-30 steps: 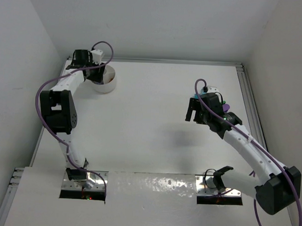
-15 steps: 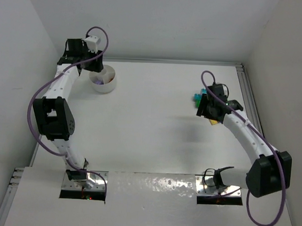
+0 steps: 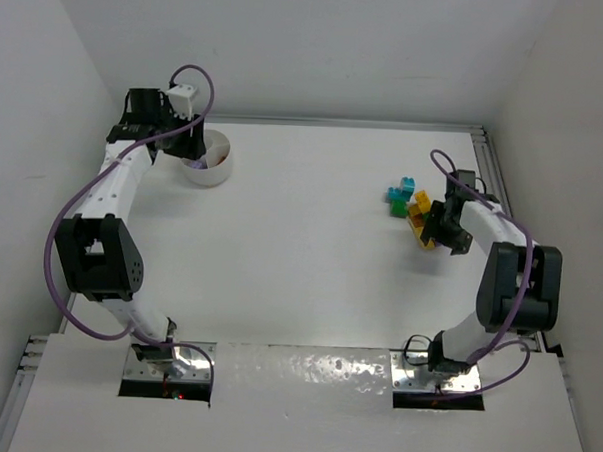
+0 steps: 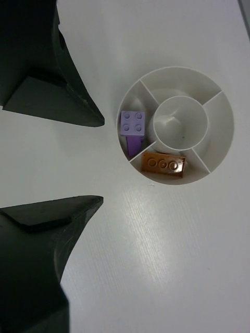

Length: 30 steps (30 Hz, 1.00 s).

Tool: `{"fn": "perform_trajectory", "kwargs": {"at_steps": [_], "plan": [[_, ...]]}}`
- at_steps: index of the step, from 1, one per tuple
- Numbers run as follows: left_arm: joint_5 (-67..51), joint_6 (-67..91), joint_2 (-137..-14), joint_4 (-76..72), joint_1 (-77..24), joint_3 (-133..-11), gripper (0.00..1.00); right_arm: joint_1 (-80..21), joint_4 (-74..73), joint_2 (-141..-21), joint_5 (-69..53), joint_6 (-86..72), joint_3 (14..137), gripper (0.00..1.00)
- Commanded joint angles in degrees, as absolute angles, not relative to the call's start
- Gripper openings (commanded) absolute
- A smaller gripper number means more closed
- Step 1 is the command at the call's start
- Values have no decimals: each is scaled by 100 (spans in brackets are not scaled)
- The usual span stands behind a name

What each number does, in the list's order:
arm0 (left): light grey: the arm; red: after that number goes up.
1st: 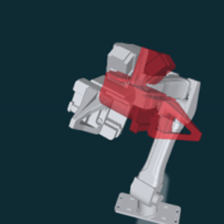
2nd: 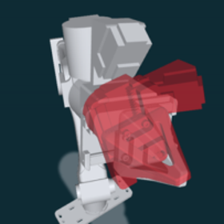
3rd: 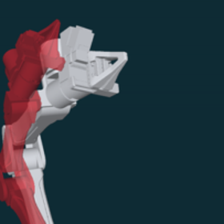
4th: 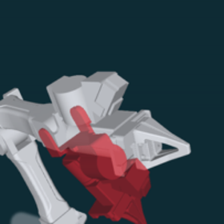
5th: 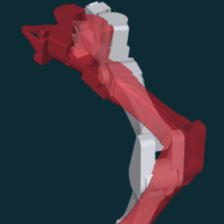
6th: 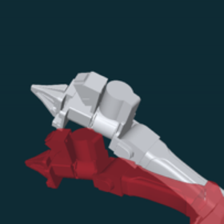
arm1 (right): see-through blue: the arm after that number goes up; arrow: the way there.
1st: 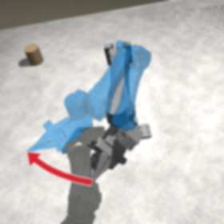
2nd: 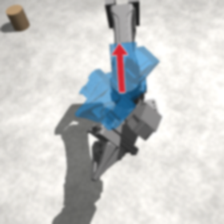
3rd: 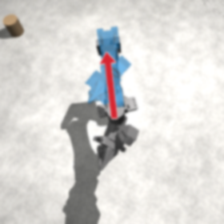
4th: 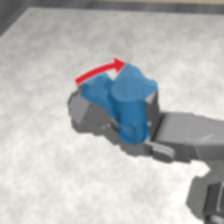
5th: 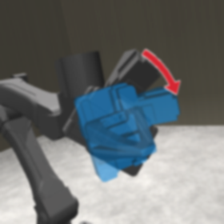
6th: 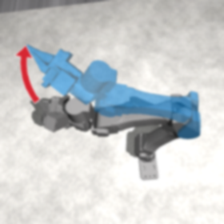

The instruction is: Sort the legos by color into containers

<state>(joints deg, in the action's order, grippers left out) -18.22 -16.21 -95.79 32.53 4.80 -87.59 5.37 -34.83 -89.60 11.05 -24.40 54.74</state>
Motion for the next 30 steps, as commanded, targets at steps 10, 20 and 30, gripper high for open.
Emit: {"fn": "perform_trajectory", "kwargs": {"at_steps": [10,20,30], "plan": [[-1864,-1749,-9316,3366,431,-8789,53,782,-2576,-9852,1029,-1310,6152,58],[-1732,-1784,-9378,3445,431,-8921,54,826,-2470,-10415,721,-1037,6319,54],[-1688,-1793,-9466,3489,439,-9079,53,826,-2522,-10652,484,-940,6513,37]]}}
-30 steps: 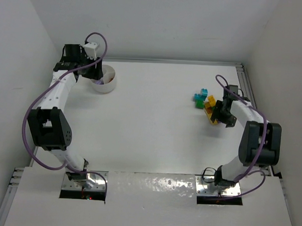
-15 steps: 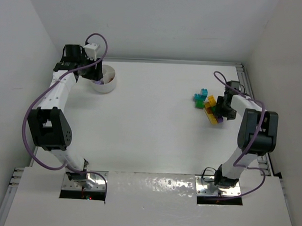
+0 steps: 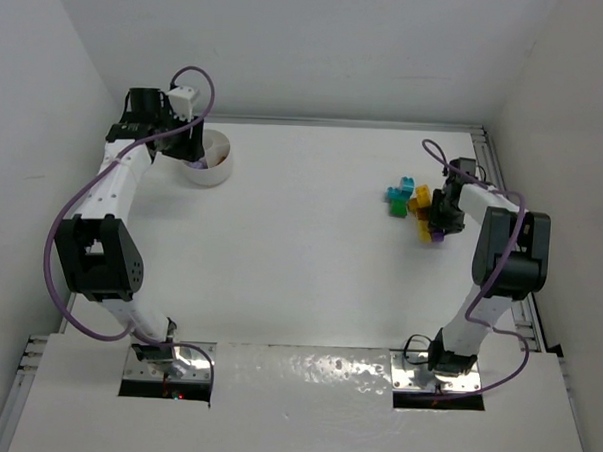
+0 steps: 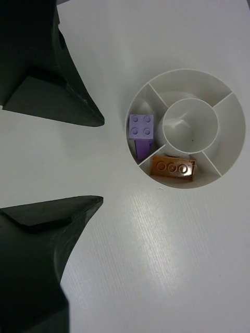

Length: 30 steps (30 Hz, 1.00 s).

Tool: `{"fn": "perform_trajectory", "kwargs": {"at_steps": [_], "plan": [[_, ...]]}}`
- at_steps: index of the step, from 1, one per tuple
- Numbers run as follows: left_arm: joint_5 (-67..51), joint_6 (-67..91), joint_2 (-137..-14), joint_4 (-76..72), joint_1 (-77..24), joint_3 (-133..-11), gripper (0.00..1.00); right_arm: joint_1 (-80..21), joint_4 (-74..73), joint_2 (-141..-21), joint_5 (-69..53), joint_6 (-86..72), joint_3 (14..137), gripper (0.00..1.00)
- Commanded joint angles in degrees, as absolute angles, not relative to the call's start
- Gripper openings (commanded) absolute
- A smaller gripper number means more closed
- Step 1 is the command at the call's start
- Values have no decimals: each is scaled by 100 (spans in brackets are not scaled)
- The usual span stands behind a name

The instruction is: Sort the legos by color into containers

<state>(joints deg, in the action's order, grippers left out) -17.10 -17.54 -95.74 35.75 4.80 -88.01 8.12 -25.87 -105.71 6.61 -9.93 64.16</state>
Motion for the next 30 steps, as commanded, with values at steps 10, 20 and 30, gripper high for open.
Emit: {"fn": "perform_trajectory", "kwargs": {"at_steps": [10,20,30], "plan": [[-1758,-1775,-9545,3516,439,-9219,53,826,-2390,-10055,132,-1186,5713,23],[-2275,-1863,-9598,3647,422,-9308,53,826,-2646,-9266,132,-1424,5678,0],[-2732,-1995,-9580,4183,-316,-9580,54,-595,-2303,-7912,421,-1020,5045,0]]}}
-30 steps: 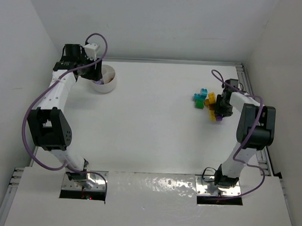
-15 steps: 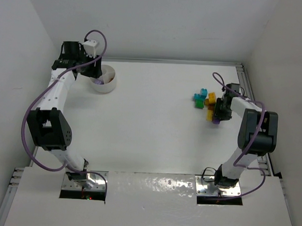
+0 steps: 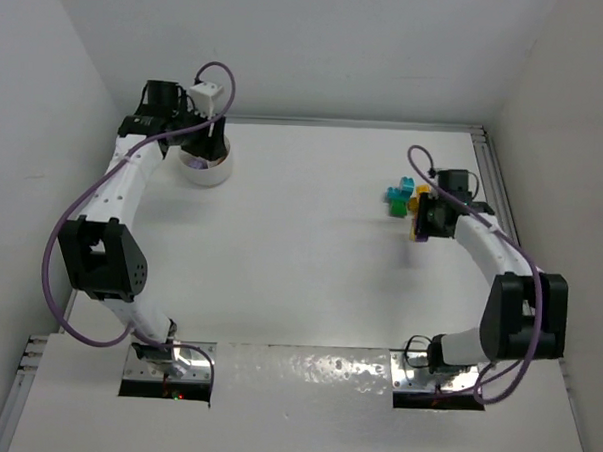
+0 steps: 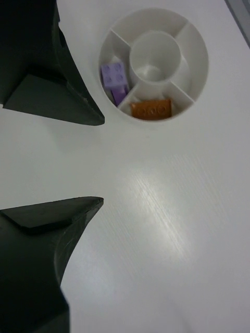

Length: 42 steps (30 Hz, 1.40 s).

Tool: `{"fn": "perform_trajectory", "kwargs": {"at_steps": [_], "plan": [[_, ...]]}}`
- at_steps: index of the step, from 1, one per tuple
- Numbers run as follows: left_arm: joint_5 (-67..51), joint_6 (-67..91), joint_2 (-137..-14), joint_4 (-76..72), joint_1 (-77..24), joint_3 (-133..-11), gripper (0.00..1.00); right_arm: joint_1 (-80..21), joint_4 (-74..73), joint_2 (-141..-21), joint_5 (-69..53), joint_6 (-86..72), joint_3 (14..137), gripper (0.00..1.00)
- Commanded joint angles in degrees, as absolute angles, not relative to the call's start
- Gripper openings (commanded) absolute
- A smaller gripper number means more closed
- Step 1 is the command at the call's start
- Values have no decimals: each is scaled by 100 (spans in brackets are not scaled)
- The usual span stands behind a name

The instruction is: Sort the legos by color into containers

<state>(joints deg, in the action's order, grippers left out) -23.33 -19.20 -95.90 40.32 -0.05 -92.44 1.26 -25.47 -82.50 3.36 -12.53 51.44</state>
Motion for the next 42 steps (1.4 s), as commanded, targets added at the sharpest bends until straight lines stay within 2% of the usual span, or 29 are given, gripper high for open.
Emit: {"fn": "perform_trajectory", "kwargs": {"at_steps": [1,6,9,12,20,30,31,36,37,39,42], "plan": [[-2812,-1960,-9589,4271,-508,-9606,56,-1146,-2085,-7832,457,-1020,5045,0],[-3760,-1636,-9589,4430,-1141,-9633,70,-2817,-1100,-7847,377,-1265,5352,0],[-4201,-1398,-9580,4360,-1414,-9466,77,-3407,-634,-8198,422,-1362,5747,0],[-4219,-1327,-9545,4281,-1730,-9290,78,-3848,-238,-8410,387,-1319,5967,0],[-4210,-880,-9554,3956,-2083,-8781,76,-4236,-26,-8701,378,-1397,6214,0],[-3964,-589,-9791,3604,-2338,-8587,64,-4342,141,-8719,378,-1424,6311,0],[-3920,-563,-9817,3595,-2338,-8578,59,-4342,132,-8719,369,-1424,6328,0],[-3902,-527,-9914,3516,-2347,-8552,45,-4359,149,-8719,369,-1415,6337,0],[-3902,-527,-9923,3533,-2347,-8543,38,-4359,158,-8701,387,-1424,6337,0],[-3929,-545,-9932,3551,-2347,-8543,32,-4359,184,-8692,413,-1441,6328,0],[-3990,-562,-9932,3577,-2355,-8543,17,-4368,193,-8701,448,-1441,6337,0]]}}
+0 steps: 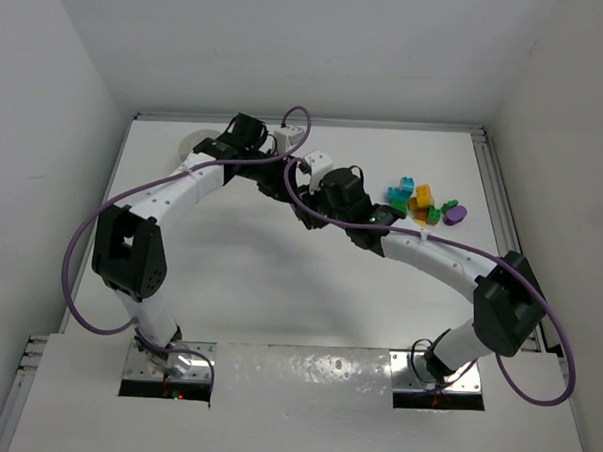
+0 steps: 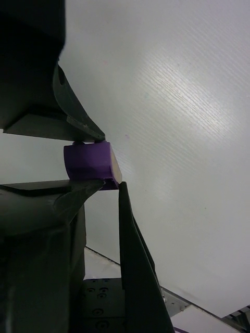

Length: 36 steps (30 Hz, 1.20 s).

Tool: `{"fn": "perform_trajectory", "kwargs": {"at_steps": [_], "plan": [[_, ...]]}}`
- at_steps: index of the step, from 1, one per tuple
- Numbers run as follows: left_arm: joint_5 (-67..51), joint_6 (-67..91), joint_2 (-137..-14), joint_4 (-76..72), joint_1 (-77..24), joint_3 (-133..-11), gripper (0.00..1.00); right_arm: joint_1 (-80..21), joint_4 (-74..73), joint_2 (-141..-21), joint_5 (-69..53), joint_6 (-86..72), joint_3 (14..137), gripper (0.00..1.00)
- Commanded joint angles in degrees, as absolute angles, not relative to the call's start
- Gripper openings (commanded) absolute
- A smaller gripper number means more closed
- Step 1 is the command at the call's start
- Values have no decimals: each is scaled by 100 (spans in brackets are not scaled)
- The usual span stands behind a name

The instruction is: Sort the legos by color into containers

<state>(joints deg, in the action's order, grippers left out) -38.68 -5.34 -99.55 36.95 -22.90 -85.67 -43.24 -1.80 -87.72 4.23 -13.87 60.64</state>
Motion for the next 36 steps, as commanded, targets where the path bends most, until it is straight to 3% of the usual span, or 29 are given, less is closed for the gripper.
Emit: {"fn": "perform_trajectory", "kwargs": {"at_steps": [1,2,6,7,8,9,10,12,14,16,26,36], "plan": [[-4008,-580,-9932,3638,-2355,-8560,7,-4359,193,-8701,509,-1450,6328,0],[-3999,-606,-9932,3665,-2355,-8595,1,-4359,193,-8701,536,-1468,6328,0],[-3868,-817,-9905,3814,-2338,-8710,0,-4359,176,-8710,598,-1538,6276,1],[-3745,-835,-9914,3849,-2338,-8736,0,-4359,158,-8736,598,-1564,6275,9],[-3648,-835,-9905,3867,-2338,-8780,0,-4359,141,-8745,606,-1625,6267,24],[-3413,-835,-9905,3876,-2312,-8806,0,-4359,115,-8763,624,-1643,6249,46],[-3288,-826,-9905,3867,-2285,-8824,0,-4351,97,-8771,641,-1687,6240,57],[-2955,-791,-9940,3885,-2128,-8912,0,-4351,35,-8780,799,-1784,6223,77],[-2778,-747,-9958,3894,-1952,-9000,0,-4342,18,-8772,887,-1863,6214,83],[-2577,-642,-9993,3885,-1567,-9096,0,-4342,-43,-8763,975,-1881,6223,87],[-1041,-256,-9905,3490,367,-9396,0,-4342,-299,-8605,1142,-1863,6021,88],[351,185,-10002,2656,563,-9150,0,-4342,-413,-8604,1222,-1846,6047,87]]}}
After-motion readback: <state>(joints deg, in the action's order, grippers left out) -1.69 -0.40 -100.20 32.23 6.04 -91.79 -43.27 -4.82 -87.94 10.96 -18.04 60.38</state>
